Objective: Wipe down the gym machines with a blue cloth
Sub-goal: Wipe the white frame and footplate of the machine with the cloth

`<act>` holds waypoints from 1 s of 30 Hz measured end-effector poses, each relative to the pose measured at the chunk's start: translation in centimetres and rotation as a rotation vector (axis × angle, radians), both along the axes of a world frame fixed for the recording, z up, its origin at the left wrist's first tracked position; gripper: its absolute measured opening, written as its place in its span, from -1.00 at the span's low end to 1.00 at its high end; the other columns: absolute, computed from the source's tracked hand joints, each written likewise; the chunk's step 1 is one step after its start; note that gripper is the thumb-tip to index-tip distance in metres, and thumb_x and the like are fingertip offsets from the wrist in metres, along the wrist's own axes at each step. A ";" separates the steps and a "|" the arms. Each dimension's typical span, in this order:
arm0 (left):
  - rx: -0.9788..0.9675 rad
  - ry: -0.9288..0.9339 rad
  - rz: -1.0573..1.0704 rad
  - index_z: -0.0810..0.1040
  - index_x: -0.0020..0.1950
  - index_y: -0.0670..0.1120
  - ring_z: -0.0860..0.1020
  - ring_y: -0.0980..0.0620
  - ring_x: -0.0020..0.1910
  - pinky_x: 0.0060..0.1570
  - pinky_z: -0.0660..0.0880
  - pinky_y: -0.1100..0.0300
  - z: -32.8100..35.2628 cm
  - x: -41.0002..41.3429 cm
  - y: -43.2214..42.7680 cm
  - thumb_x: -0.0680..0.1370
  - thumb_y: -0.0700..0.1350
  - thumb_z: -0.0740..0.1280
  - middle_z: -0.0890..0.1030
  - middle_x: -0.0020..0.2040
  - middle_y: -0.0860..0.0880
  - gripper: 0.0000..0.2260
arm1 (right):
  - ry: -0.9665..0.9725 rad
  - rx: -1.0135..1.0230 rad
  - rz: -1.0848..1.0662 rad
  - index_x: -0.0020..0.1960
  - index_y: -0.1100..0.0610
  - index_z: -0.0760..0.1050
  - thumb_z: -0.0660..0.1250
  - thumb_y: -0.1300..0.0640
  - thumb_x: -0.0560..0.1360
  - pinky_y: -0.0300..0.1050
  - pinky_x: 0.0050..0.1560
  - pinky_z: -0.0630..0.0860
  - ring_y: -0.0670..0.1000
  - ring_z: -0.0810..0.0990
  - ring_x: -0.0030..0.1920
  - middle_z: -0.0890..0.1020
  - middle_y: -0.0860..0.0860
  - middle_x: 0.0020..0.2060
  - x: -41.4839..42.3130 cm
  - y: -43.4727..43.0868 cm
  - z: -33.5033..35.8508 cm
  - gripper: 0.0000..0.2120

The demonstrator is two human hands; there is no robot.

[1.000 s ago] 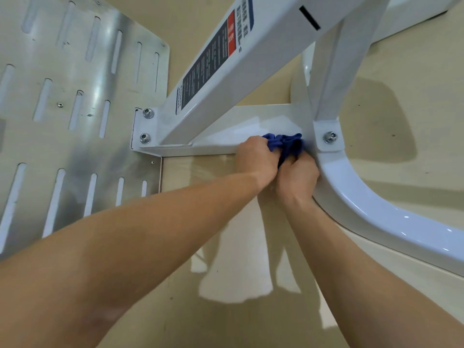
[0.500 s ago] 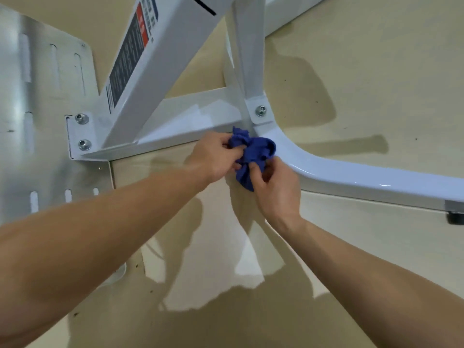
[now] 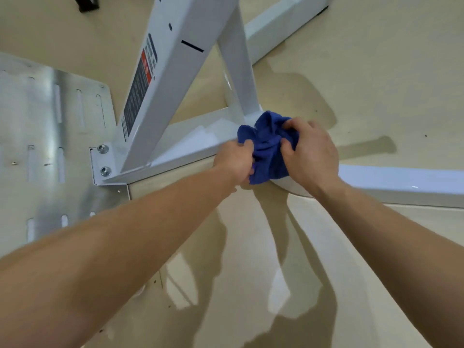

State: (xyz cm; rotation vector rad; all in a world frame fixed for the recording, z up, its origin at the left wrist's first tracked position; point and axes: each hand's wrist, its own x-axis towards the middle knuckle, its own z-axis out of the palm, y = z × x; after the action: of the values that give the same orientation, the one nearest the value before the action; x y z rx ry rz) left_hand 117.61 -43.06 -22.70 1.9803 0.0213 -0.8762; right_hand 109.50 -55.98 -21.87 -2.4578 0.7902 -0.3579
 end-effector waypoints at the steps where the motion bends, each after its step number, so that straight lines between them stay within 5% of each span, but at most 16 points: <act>1: 0.029 -0.047 -0.037 0.53 0.09 -0.05 0.65 -0.15 -0.04 -0.04 0.63 -0.05 -0.4 0.0 0.0 0.59 -0.08 0.17 0.66 0.01 -0.12 -0.82 | 0.096 -0.060 -0.003 0.20 -0.04 0.54 0.23 0.10 0.52 -0.02 -0.02 0.41 0.16 0.51 0.06 0.52 0.06 0.04 0.6 -0.5 -0.3 -0.73; 3: 0.059 -0.107 -0.102 0.48 0.16 -0.05 0.60 -0.17 -0.04 0.02 0.58 -0.04 -1.3 -0.6 -0.4 0.54 -0.18 0.19 0.63 0.06 -0.14 -0.79 | 0.255 -0.213 0.006 0.21 -0.01 0.57 0.21 0.09 0.53 0.06 0.11 0.40 0.23 0.42 0.22 0.48 0.12 0.20 0.7 -1.3 -0.8 -0.70; 6: 0.062 -0.119 -0.048 0.38 0.31 -0.04 0.57 -0.18 0.05 0.14 0.53 -0.04 -2.3 -2.4 -2.3 0.56 -0.16 0.21 0.58 0.12 -0.12 -0.69 | 0.250 -0.344 0.173 0.21 0.07 0.56 0.22 0.13 0.53 0.06 0.18 0.38 0.24 0.33 0.37 0.36 0.13 0.43 -0.1 -2.3 -1.5 -0.71; 11: -0.092 -0.156 0.184 0.29 0.43 -0.07 0.52 -0.10 0.07 0.07 0.38 0.14 -2.5 -4.3 -4.5 0.65 -0.08 0.14 0.54 0.18 -0.07 -0.66 | 0.247 0.026 0.458 0.55 0.11 0.16 0.10 0.04 0.65 0.00 0.13 0.41 0.17 0.44 0.30 0.41 0.11 0.40 -0.1 -2.5 -2.2 -0.52; 14: -0.113 -0.105 0.251 0.18 0.50 -0.02 0.52 -0.16 0.18 0.15 0.39 0.08 -2.7 -3.9 -5.7 0.67 -0.05 0.10 0.53 0.26 -0.09 -0.60 | 0.242 -0.003 0.456 0.49 0.09 0.18 0.05 0.00 0.66 0.06 0.02 0.48 0.22 0.54 0.09 0.57 0.16 0.18 0.7 -2.8 -3.0 -0.57; 18: -0.180 -0.092 0.331 0.29 0.46 -0.03 0.52 -0.13 0.12 0.15 0.39 0.08 -3.8 -2.9 -6.3 0.68 -0.04 0.08 0.55 0.22 -0.11 -0.65 | 0.324 -0.069 0.459 0.46 0.12 0.17 -0.01 -0.07 0.68 0.09 -0.05 0.47 0.26 0.58 -0.03 0.63 0.22 0.03 2.5 -3.4 -3.4 -0.57; 23: -0.249 -0.066 0.464 0.25 0.50 0.09 0.51 -0.12 0.22 0.28 0.39 0.03 -5.3 -5.5 -7.2 0.67 0.04 0.05 0.54 0.26 -0.05 -0.62 | 0.351 -0.115 0.529 0.52 0.11 0.10 -0.03 -0.10 0.67 0.03 -0.08 0.40 0.24 0.59 0.03 0.61 0.16 0.15 -0.2 -4.4 -3.6 -0.52; 27: -0.166 -0.059 0.413 0.00 0.61 0.02 0.38 -0.13 0.40 0.41 0.25 0.01 -6.2 -9.9 -8.0 0.68 0.09 0.00 0.36 0.48 -0.09 -0.49 | 0.469 -0.292 0.600 0.58 0.05 -0.02 -0.11 -0.16 0.64 0.00 -0.02 0.39 0.18 0.51 0.20 0.45 0.06 0.33 -5.0 -6.2 -2.8 -0.43; 30: -0.166 -0.104 0.428 0.06 0.59 -0.07 0.39 -0.13 0.38 0.40 0.27 0.00 -7.1 -9.5 -8.2 0.68 0.06 0.01 0.39 0.46 -0.12 -0.50 | 0.470 -0.336 0.604 0.58 0.07 -0.04 -0.13 -0.19 0.62 0.05 0.14 0.42 0.17 0.49 0.25 0.44 0.06 0.35 -4.4 -6.0 -2.7 -0.39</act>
State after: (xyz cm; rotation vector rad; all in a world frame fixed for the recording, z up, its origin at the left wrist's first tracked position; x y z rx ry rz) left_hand 108.11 -51.27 -29.76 1.7712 0.2925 -0.4812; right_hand 105.09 -61.95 -24.53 -2.9880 0.1179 0.3510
